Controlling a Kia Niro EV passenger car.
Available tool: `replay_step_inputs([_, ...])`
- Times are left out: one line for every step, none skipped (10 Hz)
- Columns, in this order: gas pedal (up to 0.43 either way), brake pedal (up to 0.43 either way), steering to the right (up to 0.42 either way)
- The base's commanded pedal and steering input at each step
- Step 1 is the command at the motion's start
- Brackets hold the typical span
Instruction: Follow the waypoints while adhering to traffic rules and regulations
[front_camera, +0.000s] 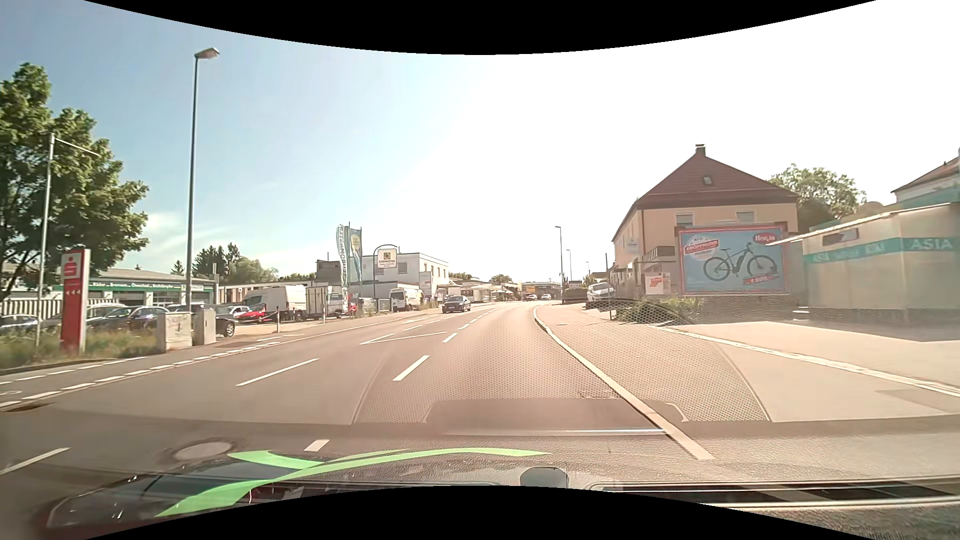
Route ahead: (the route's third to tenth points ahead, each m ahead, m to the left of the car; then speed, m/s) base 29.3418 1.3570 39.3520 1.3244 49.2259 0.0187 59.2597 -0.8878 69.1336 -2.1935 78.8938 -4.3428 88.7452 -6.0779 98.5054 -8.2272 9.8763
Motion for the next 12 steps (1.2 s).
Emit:
replay_step_inputs([0.209,0.0,-0.008])
replay_step_inputs([0.209,0.0,-0.007])
replay_step_inputs([0.209,0.0,-0.007])
replay_step_inputs([0.209,0.0,-0.006])
replay_step_inputs([0.209,0.0,-0.004])
replay_step_inputs([0.209,0.0,-0.002])
replay_step_inputs([0.209,0.0,-0.001])
replay_step_inputs([0.209,0.0,0.003])
replay_step_inputs([0.209,0.0,0.009])
replay_step_inputs([0.209,0.0,0.009])
replay_step_inputs([0.209,0.0,0.005])
replay_step_inputs([0.209,0.0,0.004])
